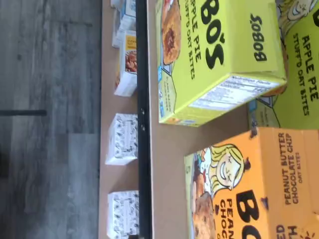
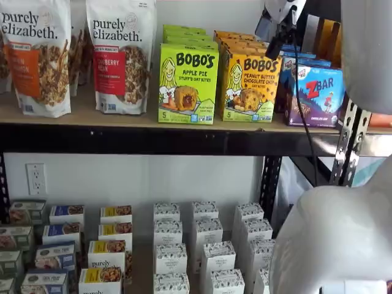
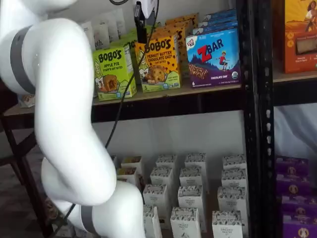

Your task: Pick up the orange box on the top shelf, the fifth box from the left

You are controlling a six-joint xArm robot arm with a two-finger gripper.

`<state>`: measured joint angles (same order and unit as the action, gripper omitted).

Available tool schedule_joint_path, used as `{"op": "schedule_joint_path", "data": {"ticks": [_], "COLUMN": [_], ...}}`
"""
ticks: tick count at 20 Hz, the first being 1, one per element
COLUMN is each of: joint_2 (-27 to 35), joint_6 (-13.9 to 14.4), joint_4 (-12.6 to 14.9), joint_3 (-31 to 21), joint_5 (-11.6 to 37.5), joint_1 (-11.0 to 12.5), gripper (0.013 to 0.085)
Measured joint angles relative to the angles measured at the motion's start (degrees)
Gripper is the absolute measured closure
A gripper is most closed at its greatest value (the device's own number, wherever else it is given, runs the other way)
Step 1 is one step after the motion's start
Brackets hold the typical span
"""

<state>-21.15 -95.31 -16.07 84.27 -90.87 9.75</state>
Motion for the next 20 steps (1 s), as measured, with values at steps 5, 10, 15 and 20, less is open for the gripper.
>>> {"op": "schedule_joint_path", "data": {"ticks": [5,10,15,20], "joint_2": [-0.9,-2.6,-3.3,-3.5], "joint_6": [-0.1,-0.5,-0.7,-0.2], "joint_4": [1.6,3.6,5.1,6.9], "joint_3": [-1.1,-3.5,-4.5,-5.4], "joint_5": [1.8,5.6,7.2,8.6], "joint_1": [-0.5,-0.9,-1.3,-2.4], "gripper": [0.013,0.013,0.013,0.013]}}
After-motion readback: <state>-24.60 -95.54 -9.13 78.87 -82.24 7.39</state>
